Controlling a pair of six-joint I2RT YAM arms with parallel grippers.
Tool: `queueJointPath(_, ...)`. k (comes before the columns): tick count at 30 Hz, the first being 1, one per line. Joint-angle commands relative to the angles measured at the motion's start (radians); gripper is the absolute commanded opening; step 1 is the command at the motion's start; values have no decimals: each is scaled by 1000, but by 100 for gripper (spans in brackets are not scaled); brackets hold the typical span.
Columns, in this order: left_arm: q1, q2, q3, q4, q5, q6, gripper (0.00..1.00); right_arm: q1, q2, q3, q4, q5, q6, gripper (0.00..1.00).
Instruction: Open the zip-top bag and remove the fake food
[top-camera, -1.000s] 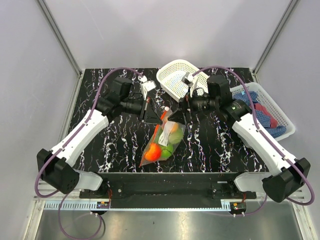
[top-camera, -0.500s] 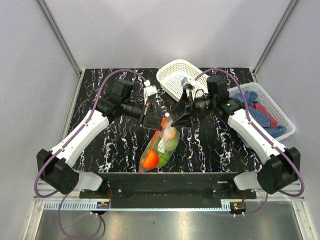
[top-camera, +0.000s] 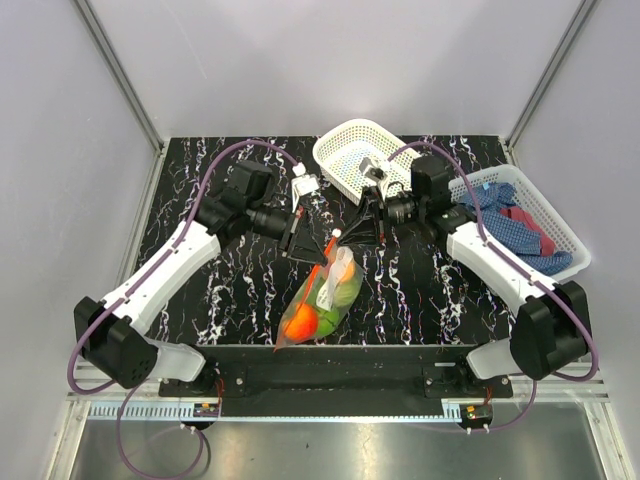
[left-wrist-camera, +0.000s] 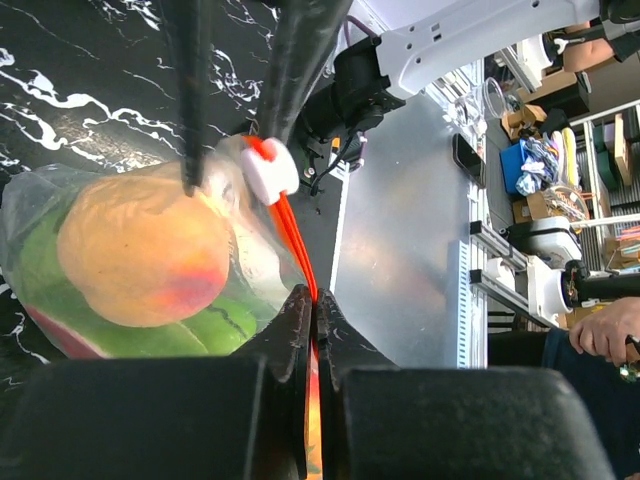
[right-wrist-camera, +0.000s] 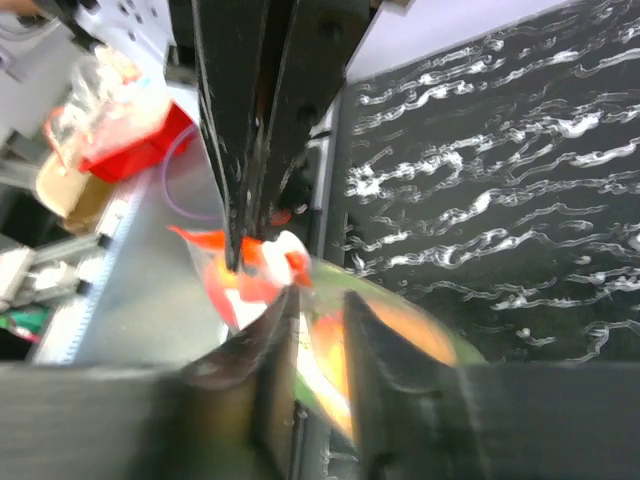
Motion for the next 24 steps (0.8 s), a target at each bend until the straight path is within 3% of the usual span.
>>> queueJointPath(1,-3,-3,28,11,-30,-9,0,-2,-9,-48,165,-44,152,7)
queueJointPath(2,-3,-5,33,11,-55,-12,0,-2,-12,-50,153,-39,158,0)
queueJointPath(5,-3,-13,21,20,-141,-33,0,-2,-56,-51,118,-4,172,0)
queueJointPath(8,-3,-37,7,37,-277,-65,22,-2,-125,-48,21,96,131,0)
queueJointPath(11,-5,-104,-8,65,-383,-96,54,-2,-184,-71,-12,177,163,0)
queueJointPath(13,-6,-143,-16,128,-383,-128,63,-4,-199,-83,-15,209,222,0)
queueJointPath(20,-65,-94,4,315,-321,-236,66,-4,-235,-114,-28,271,316,0)
queueJointPath(24,-88,-36,54,323,-296,-245,66,-2,-216,-111,-30,263,356,0)
